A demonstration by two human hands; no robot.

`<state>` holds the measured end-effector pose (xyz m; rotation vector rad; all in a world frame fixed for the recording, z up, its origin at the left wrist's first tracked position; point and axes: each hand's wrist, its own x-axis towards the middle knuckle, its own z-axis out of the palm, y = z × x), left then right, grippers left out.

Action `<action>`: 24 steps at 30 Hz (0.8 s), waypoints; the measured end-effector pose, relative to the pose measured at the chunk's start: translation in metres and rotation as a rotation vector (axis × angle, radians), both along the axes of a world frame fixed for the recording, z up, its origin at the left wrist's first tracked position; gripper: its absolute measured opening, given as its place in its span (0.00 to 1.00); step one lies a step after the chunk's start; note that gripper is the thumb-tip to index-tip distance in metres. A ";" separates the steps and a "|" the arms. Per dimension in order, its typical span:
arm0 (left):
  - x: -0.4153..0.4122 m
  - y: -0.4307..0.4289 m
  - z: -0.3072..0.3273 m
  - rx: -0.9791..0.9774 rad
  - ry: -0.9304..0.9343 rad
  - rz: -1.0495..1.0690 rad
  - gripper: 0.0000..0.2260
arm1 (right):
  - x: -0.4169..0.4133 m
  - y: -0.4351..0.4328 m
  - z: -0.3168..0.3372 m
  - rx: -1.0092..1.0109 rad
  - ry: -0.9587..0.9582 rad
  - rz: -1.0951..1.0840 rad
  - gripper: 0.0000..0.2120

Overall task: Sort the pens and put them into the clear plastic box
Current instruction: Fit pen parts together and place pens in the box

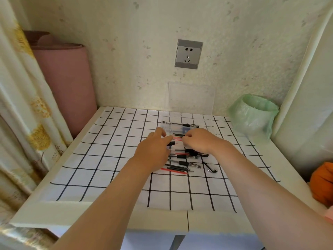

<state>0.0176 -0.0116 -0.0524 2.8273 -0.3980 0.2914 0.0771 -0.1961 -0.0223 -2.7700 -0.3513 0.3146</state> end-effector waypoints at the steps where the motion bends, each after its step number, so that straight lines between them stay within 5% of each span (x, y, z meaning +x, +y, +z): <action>1: 0.000 0.000 0.000 0.001 0.005 0.000 0.21 | 0.000 -0.001 0.001 0.028 0.011 0.009 0.15; 11: 0.000 -0.001 0.001 -0.002 0.031 0.009 0.24 | -0.005 -0.010 0.005 0.175 -0.184 0.029 0.03; 17: -0.006 0.001 0.016 -0.160 0.026 0.006 0.15 | -0.015 -0.016 0.017 0.197 -0.355 0.042 0.07; 24: -0.012 0.008 0.020 -0.113 0.133 0.007 0.11 | -0.046 -0.026 0.027 0.133 -0.355 0.161 0.08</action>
